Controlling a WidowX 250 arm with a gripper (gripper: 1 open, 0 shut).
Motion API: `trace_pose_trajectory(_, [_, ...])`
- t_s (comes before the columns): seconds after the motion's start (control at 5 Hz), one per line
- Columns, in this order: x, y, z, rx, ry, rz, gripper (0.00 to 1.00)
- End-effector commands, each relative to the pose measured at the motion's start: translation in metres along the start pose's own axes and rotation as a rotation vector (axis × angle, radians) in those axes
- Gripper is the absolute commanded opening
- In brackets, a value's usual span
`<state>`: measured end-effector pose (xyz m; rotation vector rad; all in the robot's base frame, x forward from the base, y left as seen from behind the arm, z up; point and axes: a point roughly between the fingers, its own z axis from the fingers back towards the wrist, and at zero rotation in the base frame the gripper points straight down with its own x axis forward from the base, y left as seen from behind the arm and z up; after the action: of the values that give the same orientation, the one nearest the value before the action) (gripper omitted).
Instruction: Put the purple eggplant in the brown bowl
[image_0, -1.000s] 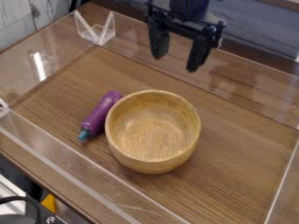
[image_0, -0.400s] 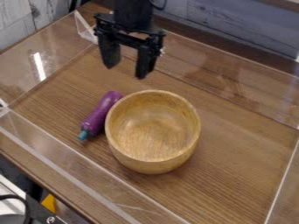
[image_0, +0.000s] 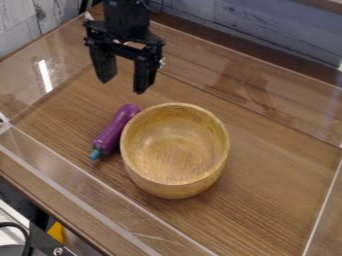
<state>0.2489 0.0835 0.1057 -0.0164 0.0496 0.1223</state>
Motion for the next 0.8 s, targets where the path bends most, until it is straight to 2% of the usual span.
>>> trace_pose_trajectory(0.0, [-0.001, 0.008, 0.006, 0.017, -0.057, 0.004, 1.00])
trace_pose_trajectory(0.6, [-0.003, 0.018, -0.013, 0.023, -0.064, 0.024, 1.00])
